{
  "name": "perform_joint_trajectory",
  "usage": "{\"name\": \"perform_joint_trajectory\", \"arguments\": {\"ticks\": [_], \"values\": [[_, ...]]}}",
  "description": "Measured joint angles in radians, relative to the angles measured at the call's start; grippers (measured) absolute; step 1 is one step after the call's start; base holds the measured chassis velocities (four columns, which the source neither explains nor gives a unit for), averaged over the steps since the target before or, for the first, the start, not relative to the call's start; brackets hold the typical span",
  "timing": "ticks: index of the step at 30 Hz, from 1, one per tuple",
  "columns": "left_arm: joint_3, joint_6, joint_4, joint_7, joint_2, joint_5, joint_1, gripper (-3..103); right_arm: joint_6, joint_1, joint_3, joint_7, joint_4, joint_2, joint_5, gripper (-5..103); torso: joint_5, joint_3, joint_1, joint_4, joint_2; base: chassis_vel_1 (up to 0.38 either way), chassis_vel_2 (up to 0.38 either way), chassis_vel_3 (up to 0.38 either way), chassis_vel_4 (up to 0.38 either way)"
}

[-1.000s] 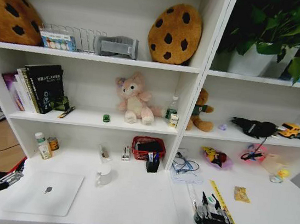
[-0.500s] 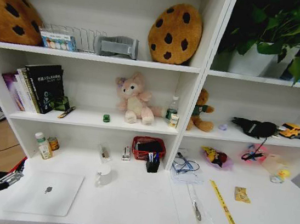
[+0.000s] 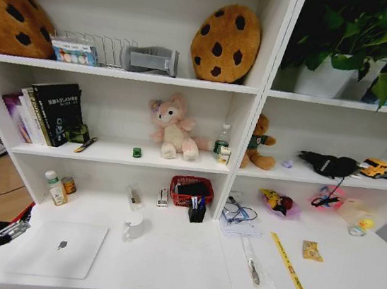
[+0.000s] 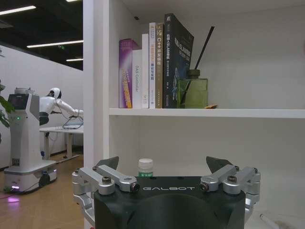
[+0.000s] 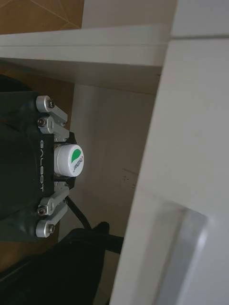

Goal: Organize the objects on the table.

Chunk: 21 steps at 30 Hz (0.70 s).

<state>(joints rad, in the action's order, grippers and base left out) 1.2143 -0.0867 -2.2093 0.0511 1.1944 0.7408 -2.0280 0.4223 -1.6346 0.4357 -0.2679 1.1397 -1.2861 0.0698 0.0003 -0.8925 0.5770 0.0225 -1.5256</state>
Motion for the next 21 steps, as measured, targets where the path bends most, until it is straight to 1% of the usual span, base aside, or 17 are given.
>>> {"name": "perform_joint_trajectory", "arguments": {"ticks": [1,2,4,5,7,8,9,10,11,14,15,16,17,18,19,20,21], "values": [[0.000,0.000,0.000,0.000,0.000,0.000,0.000,100,0.003,0.035,-0.001,0.007,-0.044,-0.006,0.005,30,0.0000,0.000,0.000,0.0000,0.000,0.000,0.000,0.000,0.000],[0.000,0.000,0.000,0.000,0.000,0.000,0.000,100,0.003,0.035,-0.001,0.007,-0.044,-0.006,0.005,30,0.0000,0.000,0.000,0.0000,0.000,0.000,0.000,0.000,0.000],[0.000,0.000,0.000,0.000,0.000,0.000,0.000,100,0.005,0.123,-0.004,0.023,-0.139,-0.023,0.022,30,-0.0003,0.000,0.000,0.0001,0.000,0.000,0.000,0.000,0.000],[0.000,0.000,0.000,0.000,0.000,0.000,0.000,100,0.005,0.123,-0.004,0.023,-0.139,-0.023,0.022,30,-0.0003,0.000,0.000,0.0001,0.000,0.000,0.000,0.000,0.000],[0.000,0.000,0.000,0.000,0.000,0.000,0.000,100,0.020,0.189,-0.003,0.036,-0.208,-0.031,0.021,30,-0.0003,0.000,0.000,-0.0001,0.000,0.000,0.000,0.000,0.000],[0.000,0.000,0.000,0.000,0.000,0.000,0.000,100,0.020,0.189,-0.003,0.036,-0.208,-0.031,0.021,30,-0.0003,0.000,0.000,-0.0001,0.000,0.000,0.000,0.000,0.000],[0.000,0.000,0.000,0.000,0.000,0.000,0.000,100,0.026,0.202,-0.002,0.039,-0.221,-0.032,0.020,27,-0.0003,0.000,0.000,-0.0001,0.000,0.000,0.000,0.000,0.000],[0.000,0.000,0.000,0.000,0.000,0.000,0.000,100,0.031,0.215,0.003,0.039,-0.234,-0.032,0.020,32,-0.0003,0.000,0.000,0.0000,0.000,0.000,0.000,0.000,0.000],[0.000,0.000,0.000,0.000,0.000,0.000,0.000,100,0.031,0.215,0.003,0.039,-0.234,-0.032,0.020,32,-0.0003,0.000,0.000,0.0000,0.000,0.000,0.000,0.000,0.000],[0.000,0.000,0.000,0.000,0.000,0.000,0.000,100,0.030,0.217,0.015,0.025,-0.237,-0.030,0.021,47,-0.0004,0.000,0.000,0.0000,0.000,0.000,0.000,0.000,0.000],[0.000,0.000,0.000,0.000,0.000,0.000,0.000,100,0.030,0.217,0.015,0.025,-0.237,-0.030,0.021,47,-0.0004,0.000,0.000,0.0000,0.000,0.000,0.000,0.000,0.000],[0.000,0.000,0.000,0.000,0.000,0.000,0.000,100,0.014,0.205,0.017,0.021,-0.220,-0.026,0.025,53,-0.0005,0.000,0.000,0.0000,0.000,0.000,0.000,0.000,0.000],[0.000,0.000,0.000,0.000,0.000,0.000,0.000,100,0.014,0.205,0.017,0.021,-0.220,-0.026,0.025,53,-0.0005,0.000,0.000,0.0000,0.000,0.000,0.000,0.000,0.000],[0.000,0.000,0.000,0.000,0.000,0.000,0.000,100,0.002,0.190,0.019,0.019,-0.202,-0.025,0.029,58,-0.0004,0.000,0.000,0.0000,0.000,0.000,0.000,0.000,0.000],[0.000,0.000,0.000,0.000,0.000,0.000,0.000,100,0.002,0.190,0.019,0.019,-0.202,-0.025,0.029,58,-0.0004,0.000,0.000,0.0000,0.000,0.000,0.000,0.000,0.000],[0.000,0.000,0.000,0.000,0.000,0.000,0.000,100,-0.007,0.157,0.022,0.017,-0.168,-0.023,0.032,69,-0.0004,0.000,0.000,0.0001,0.000,0.000,0.000,0.000,0.000],[0.000,0.000,0.000,0.000,0.000,0.000,0.000,100,-0.007,0.157,0.022,0.017,-0.168,-0.023,0.032,69,-0.0004,0.000,0.000,0.0001,0.000,0.000,0.000,0.000,0.000]]}}
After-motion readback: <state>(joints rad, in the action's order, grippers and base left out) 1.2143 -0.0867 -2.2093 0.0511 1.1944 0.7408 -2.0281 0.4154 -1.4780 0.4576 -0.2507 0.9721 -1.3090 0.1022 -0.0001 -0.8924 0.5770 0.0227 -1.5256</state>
